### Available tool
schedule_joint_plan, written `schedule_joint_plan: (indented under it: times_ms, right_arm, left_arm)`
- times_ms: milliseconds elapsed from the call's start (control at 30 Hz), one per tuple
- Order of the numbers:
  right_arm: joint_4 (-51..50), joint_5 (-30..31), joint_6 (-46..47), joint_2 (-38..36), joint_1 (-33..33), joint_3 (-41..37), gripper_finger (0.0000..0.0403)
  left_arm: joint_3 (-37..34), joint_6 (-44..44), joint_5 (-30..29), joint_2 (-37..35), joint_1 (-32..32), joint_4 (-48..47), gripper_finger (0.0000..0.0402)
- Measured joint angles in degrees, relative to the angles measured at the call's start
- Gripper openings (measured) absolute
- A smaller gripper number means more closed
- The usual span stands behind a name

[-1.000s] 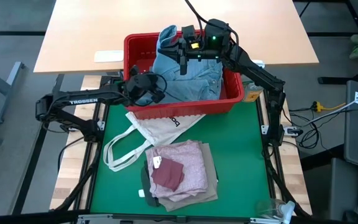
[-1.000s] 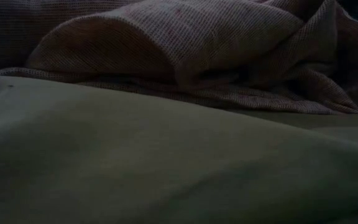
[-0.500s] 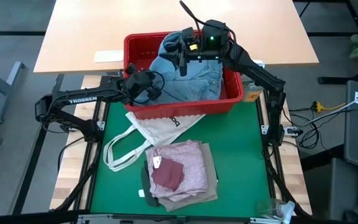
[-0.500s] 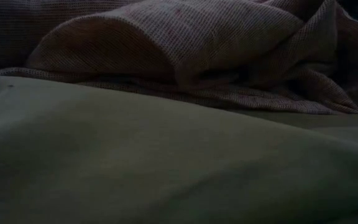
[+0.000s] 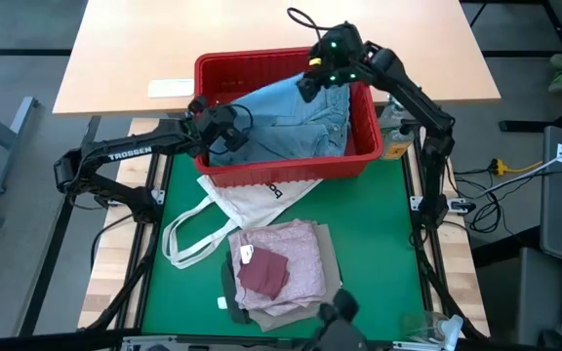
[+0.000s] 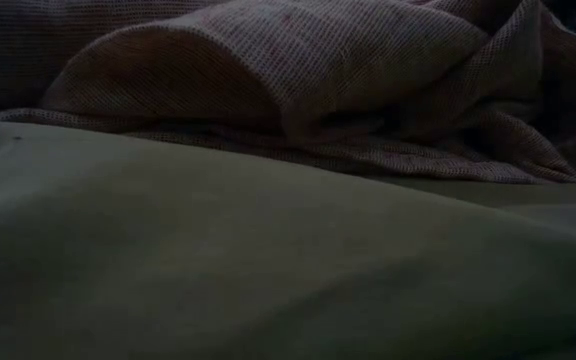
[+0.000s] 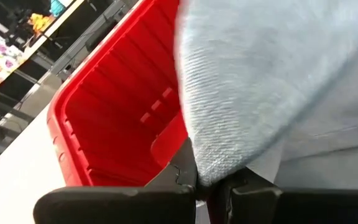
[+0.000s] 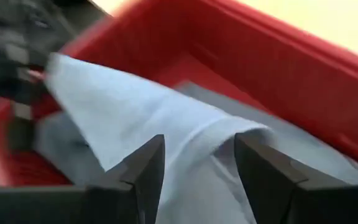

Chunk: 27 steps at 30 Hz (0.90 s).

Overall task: Fold laundry
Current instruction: Fold the blue jeans

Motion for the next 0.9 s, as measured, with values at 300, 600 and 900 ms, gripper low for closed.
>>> schedule_joint_plan:
  times_ms: [300,600,900]
  right_arm:
    - [-9.1,5.4,4.1,2.2,-4.2,0.0,0.0193]
    - [-14.8,11.3,4.7,10.1,-4.1,-0.1,0.0193]
    - [-27.6,23.8,2.7,16.9,-4.2,-0.1,0.0193]
  left_arm:
    - [0.0,-0.4,2.8,0.0,1.7,0.0,0.0006]
    - [0.0,-0.5,3.6,0.0,1.7,0.0,0.0007]
    - [0.0,-0.5,3.7,0.0,1.7,0.0,0.0007]
